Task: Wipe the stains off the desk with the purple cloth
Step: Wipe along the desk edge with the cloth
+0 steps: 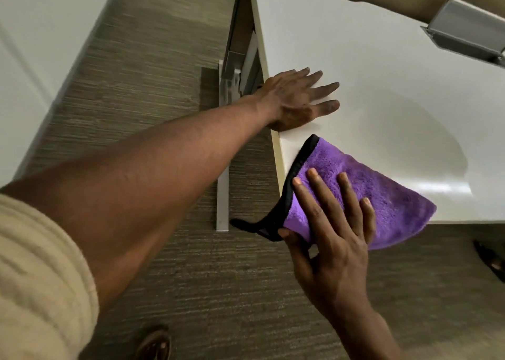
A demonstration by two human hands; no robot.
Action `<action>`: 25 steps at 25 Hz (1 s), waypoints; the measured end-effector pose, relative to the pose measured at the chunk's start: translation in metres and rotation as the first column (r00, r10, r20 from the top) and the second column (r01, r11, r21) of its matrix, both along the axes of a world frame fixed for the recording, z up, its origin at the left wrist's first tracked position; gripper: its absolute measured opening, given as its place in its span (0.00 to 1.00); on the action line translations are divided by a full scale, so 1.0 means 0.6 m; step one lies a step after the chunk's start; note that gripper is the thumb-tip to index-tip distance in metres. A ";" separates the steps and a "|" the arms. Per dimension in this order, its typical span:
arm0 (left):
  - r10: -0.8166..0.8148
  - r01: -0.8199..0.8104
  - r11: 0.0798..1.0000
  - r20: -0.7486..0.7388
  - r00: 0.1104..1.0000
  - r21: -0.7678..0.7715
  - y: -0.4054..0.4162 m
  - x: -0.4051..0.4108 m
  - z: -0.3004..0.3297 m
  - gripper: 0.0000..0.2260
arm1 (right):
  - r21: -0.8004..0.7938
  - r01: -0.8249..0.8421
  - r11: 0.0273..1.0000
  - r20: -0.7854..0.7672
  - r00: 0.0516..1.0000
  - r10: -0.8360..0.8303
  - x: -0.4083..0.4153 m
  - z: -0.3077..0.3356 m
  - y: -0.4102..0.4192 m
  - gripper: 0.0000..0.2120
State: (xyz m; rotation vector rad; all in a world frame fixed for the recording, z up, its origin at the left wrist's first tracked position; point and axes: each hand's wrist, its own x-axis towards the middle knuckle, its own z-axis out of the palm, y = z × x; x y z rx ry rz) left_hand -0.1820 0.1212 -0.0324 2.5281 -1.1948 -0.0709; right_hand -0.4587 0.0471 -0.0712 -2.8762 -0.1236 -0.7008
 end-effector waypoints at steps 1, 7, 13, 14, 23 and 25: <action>-0.002 0.003 1.000 0.005 1.000 -0.005 0.001 0.001 -0.001 0.32 | 0.000 0.025 1.000 0.053 0.998 -0.025 0.002 -0.007 0.008 0.27; 0.019 -0.019 1.000 -0.002 1.000 -0.015 0.000 0.002 -0.005 0.32 | 0.099 0.234 0.967 0.273 0.928 -0.253 0.056 -0.032 0.090 0.18; 0.003 -0.003 1.000 0.004 1.000 0.011 0.003 0.001 -0.001 0.33 | -0.175 -0.249 0.953 0.052 0.964 0.262 0.018 0.000 -0.023 0.27; 0.001 -0.001 1.000 0.003 1.000 0.009 0.004 0.001 -0.001 0.34 | -0.219 -0.325 0.920 0.000 0.943 0.333 0.018 0.006 -0.049 0.27; -0.003 0.003 1.000 0.013 1.000 -0.006 0.004 -0.003 0.001 0.31 | -0.281 -0.074 0.957 0.367 0.913 0.178 0.043 -0.062 -0.035 0.28; -0.005 0.005 1.000 0.006 1.000 -0.021 0.003 -0.003 0.000 0.32 | -0.231 -0.016 0.973 0.436 0.892 0.118 0.049 -0.071 -0.021 0.24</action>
